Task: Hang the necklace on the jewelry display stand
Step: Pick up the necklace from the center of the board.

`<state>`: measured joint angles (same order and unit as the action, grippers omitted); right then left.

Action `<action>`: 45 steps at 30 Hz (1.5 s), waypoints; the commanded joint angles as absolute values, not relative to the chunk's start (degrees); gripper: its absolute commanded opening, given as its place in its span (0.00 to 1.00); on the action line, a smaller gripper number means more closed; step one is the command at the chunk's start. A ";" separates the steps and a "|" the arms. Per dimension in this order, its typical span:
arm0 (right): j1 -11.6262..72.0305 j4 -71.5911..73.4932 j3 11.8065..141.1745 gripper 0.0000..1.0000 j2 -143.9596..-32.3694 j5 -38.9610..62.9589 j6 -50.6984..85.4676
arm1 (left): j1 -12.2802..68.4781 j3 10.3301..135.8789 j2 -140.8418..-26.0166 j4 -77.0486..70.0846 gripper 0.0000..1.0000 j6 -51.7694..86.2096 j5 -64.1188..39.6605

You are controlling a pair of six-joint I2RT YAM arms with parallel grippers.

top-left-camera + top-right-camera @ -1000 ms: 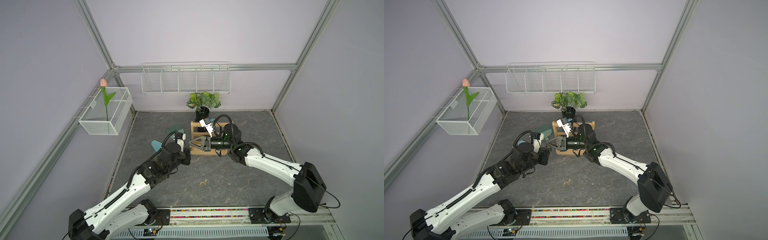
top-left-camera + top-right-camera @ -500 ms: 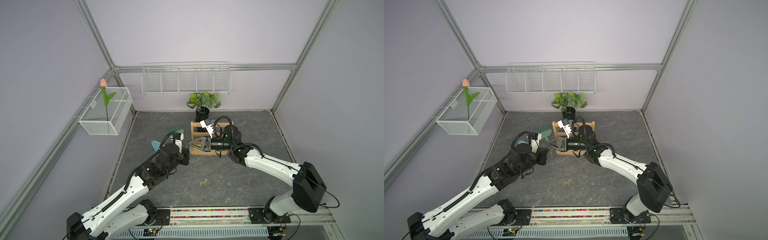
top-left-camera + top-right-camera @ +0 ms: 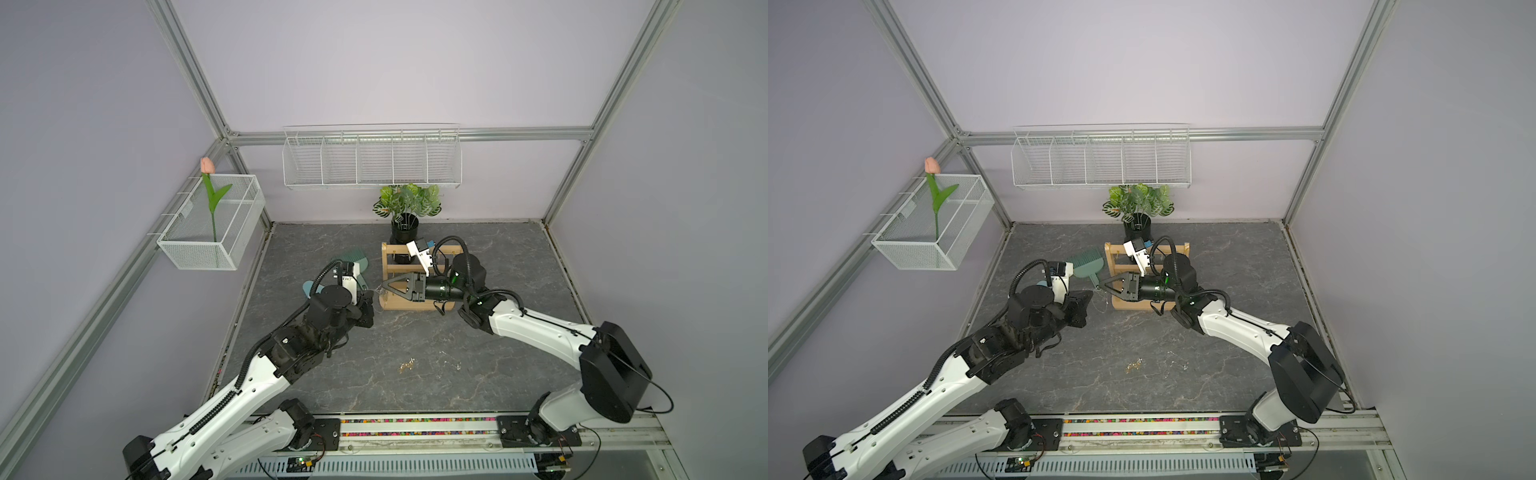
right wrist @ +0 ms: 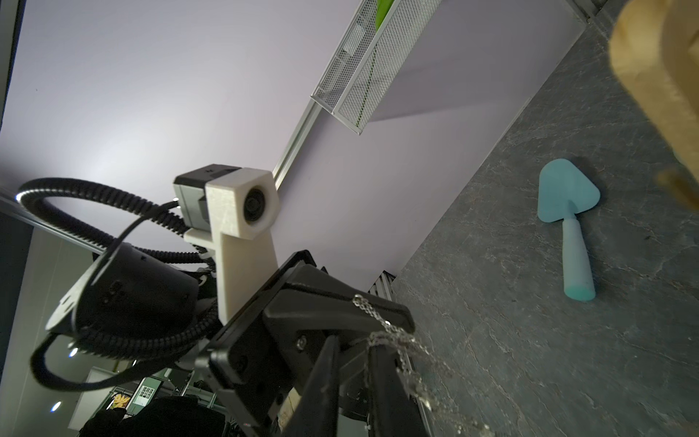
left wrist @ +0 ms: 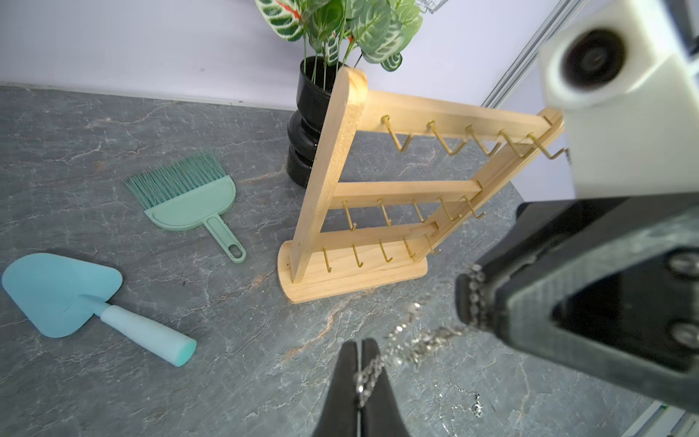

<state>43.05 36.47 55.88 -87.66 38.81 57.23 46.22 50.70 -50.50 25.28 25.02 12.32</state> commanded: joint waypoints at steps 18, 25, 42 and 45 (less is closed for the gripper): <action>42.48 34.76 51.50 0.23 -84.53 36.55 52.48 | 50.56 62.65 -54.13 33.86 0.00 20.25 17.50; 42.86 28.74 52.57 0.36 -80.30 35.26 45.35 | 51.27 66.46 -57.12 39.48 0.00 19.47 18.31; 47.42 20.38 54.98 0.48 -81.17 28.61 33.49 | 51.79 70.87 -62.02 42.49 0.00 20.08 8.33; 47.37 22.18 53.59 0.39 -80.81 26.22 34.08 | 51.85 71.18 -61.93 43.06 0.00 19.58 7.58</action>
<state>47.11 20.80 53.67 -80.73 29.43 35.75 51.55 69.41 -61.87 41.54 20.49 10.11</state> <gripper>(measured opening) 0.401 0.046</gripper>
